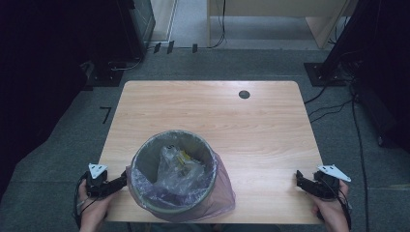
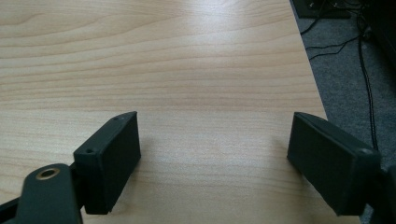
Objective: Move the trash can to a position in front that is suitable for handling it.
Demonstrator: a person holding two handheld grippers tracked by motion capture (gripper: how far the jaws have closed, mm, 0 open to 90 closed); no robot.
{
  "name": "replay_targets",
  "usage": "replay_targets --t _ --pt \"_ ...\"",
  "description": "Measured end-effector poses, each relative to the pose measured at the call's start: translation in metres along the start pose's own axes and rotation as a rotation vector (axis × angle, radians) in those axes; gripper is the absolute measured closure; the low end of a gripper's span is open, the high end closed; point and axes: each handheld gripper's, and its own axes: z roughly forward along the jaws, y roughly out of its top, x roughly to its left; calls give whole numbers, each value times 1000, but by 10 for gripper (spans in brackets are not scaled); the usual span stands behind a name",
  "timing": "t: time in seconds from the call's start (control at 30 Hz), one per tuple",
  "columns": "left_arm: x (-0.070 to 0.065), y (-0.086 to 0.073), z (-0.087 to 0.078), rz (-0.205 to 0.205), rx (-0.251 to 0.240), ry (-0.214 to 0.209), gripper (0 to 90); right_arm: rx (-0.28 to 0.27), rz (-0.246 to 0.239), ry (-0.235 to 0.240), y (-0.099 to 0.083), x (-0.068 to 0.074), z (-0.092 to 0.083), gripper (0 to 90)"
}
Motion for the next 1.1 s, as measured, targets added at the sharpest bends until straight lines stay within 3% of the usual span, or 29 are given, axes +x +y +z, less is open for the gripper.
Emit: replay_targets --t 0.13,0.37,0.47,0.53,0.6,0.67,0.8,1.1 --pt "-5 2 -3 0 -13 -8 183 2 -3 2 0 0 0 153" --pt "-19 13 -21 -27 -97 -65 238 -2 -7 0 0 1 0 169" --pt "-29 16 -26 -10 -118 -86 248 -8 -20 -19 -1 4 -2 199" --pt "-38 17 -28 7 -124 -96 291 -1 -24 -40 0 9 -5 268" --pt "-46 18 -29 17 -122 -113 326 3 -32 -57 1 14 -6 283" --pt "-53 19 -30 13 -123 -141 330 -4 -34 -43 2 21 -8 283" --pt "-72 19 -33 24 -131 -185 332 -54 11 1 10 37 -19 286" --pt "-79 21 -35 -16 -143 -198 349 -98 33 89 16 69 -33 312"
